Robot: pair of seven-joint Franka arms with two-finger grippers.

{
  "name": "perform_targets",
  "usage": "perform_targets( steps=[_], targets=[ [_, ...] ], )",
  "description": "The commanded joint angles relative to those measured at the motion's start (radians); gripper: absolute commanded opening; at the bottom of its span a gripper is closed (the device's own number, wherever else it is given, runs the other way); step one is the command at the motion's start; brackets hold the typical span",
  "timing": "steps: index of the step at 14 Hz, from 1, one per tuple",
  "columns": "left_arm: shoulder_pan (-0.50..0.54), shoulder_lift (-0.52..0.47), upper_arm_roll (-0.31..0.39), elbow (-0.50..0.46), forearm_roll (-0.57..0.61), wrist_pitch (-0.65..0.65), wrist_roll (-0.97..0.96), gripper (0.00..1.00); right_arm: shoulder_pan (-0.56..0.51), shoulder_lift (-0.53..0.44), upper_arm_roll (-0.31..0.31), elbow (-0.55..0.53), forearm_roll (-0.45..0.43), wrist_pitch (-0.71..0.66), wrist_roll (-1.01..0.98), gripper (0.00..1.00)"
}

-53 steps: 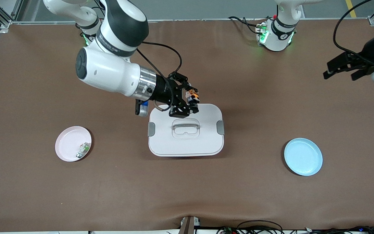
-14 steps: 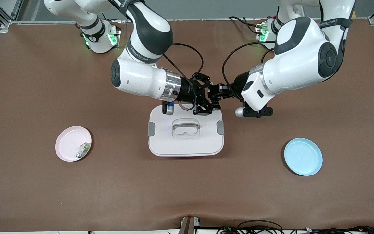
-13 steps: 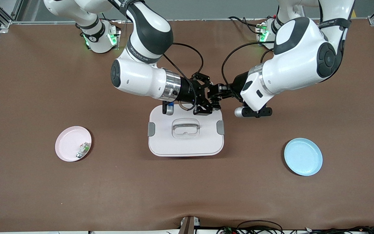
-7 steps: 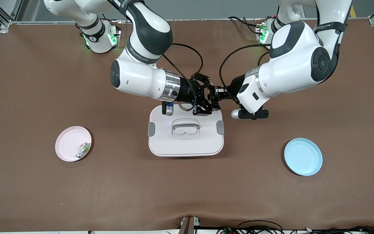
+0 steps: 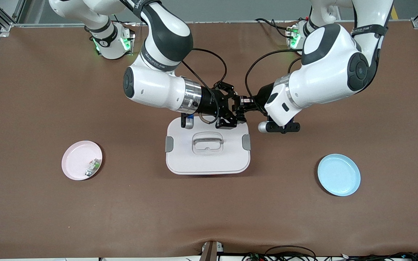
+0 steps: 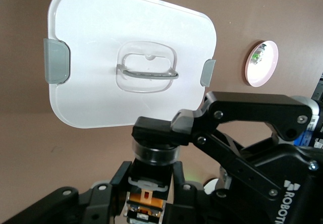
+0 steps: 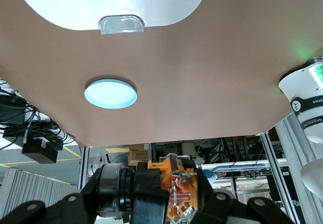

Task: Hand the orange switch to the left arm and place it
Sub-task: 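Grasp the switch with the left gripper beside the right gripper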

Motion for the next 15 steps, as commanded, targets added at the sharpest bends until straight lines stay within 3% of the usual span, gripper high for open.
perform_targets(
  steps=[1,4,10,15],
  targets=[
    [-0.003,0.005,0.001,0.009,0.002,0.011,-0.019,0.00,-0.004,0.014,0.004,0.027,0.013,0.004,-0.004,0.65],
    [-0.003,0.005,0.001,0.009,0.002,0.011,-0.018,0.00,-0.005,0.014,0.004,0.027,0.016,0.004,0.001,1.00],
    [0.006,0.006,0.003,0.001,0.009,0.005,-0.019,0.00,-0.005,0.012,0.004,0.027,0.013,0.002,0.001,1.00],
    [0.021,0.022,0.012,-0.004,0.107,-0.008,-0.022,0.00,-0.024,0.002,0.002,0.027,0.006,-0.008,-0.004,1.00]
  ],
)
